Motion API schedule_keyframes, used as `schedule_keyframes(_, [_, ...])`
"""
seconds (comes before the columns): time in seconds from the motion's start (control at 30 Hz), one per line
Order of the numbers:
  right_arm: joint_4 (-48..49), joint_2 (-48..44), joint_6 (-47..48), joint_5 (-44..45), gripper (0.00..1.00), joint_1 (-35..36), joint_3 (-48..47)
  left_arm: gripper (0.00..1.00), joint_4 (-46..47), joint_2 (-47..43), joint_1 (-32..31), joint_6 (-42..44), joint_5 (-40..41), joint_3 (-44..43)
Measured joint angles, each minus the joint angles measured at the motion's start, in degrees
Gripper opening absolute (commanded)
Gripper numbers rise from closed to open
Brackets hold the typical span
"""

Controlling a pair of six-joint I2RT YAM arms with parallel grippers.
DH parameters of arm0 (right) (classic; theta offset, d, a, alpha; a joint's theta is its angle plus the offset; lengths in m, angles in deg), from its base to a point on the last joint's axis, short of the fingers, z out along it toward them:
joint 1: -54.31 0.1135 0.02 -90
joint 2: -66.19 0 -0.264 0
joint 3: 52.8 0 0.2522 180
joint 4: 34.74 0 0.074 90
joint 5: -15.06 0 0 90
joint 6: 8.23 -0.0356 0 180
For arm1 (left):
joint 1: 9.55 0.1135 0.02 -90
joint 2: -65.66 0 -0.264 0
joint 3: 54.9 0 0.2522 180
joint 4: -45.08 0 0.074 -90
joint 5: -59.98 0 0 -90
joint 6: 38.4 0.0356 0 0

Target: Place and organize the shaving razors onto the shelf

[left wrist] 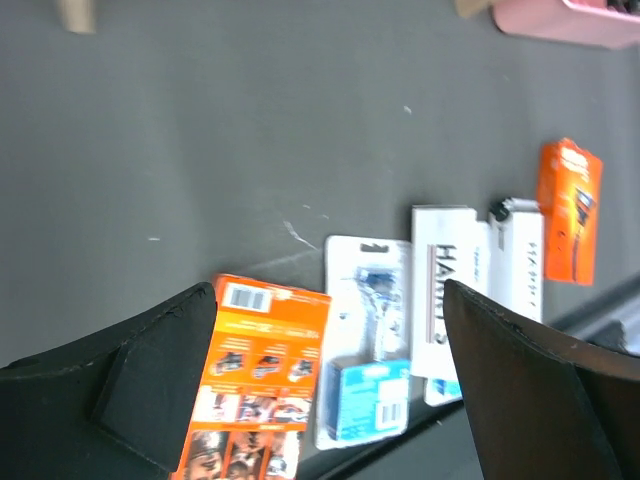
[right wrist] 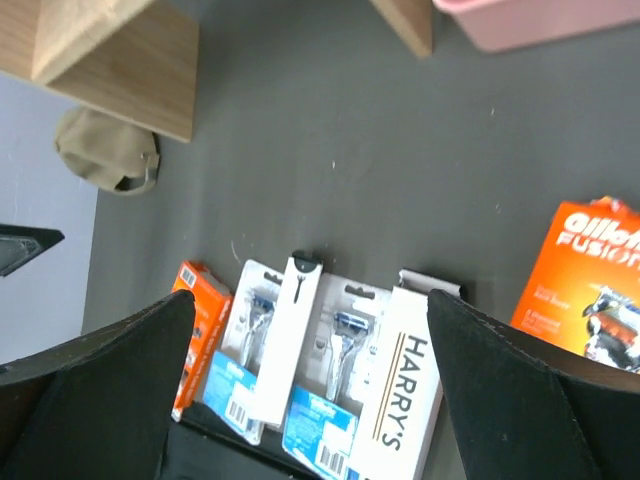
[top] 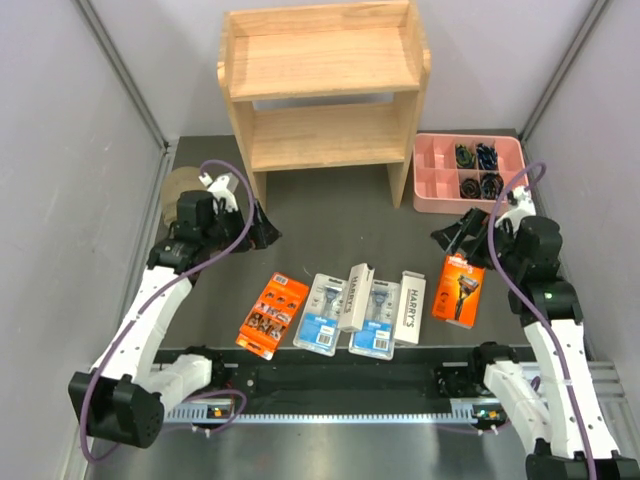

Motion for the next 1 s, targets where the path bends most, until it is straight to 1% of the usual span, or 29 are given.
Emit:
schedule_keyframes(0.07, [0.02, -0.11, -0.94, -0.57, 0.99, 1.03, 2.01, 0.99, 0.87, 0.74, -1.33, -0.76, -1.49, 0.48])
schedule_keyframes(0.13, [0.07, -0.39, -1.86, -0.83, 0.99, 2.95, 3.69, 0.99, 1.55, 1.51, -4.11, -1.31, -1.84, 0.68])
schedule_keyframes(0.33, [1.36, 0.13, -4.76, 0.39, 0.99, 10.75, 6.36, 0.99, 5.05, 7.13, -17.42, -3.76, 0.37, 0.68])
schedule_keyframes(0.47, [3.65, 0.76, -7.87, 2.27, 0.99, 15.52, 9.40, 0.99, 9.35, 13.16, -22.64, -7.19, 0.92, 0.98])
schedule_keyframes(0.7, [10.27, 3.19, -15.47, 8.33, 0.99, 29.42, 17.35, 0.99, 13.66, 24.37, -31.61, -10.99, 3.30, 0.26])
schedule_keyframes(0.83, [11.87, 5.27, -17.99, 10.82, 0.99, 33.77, 18.45, 0.99, 15.04, 29.81, -34.91, -12.13, 3.28, -1.16])
schedule_keyframes(1.0, [12.50, 4.37, -18.84, 13.31, 0.99, 34.40, 18.51, 0.99, 16.96, 32.92, -35.41, -13.51, 3.32, -1.88])
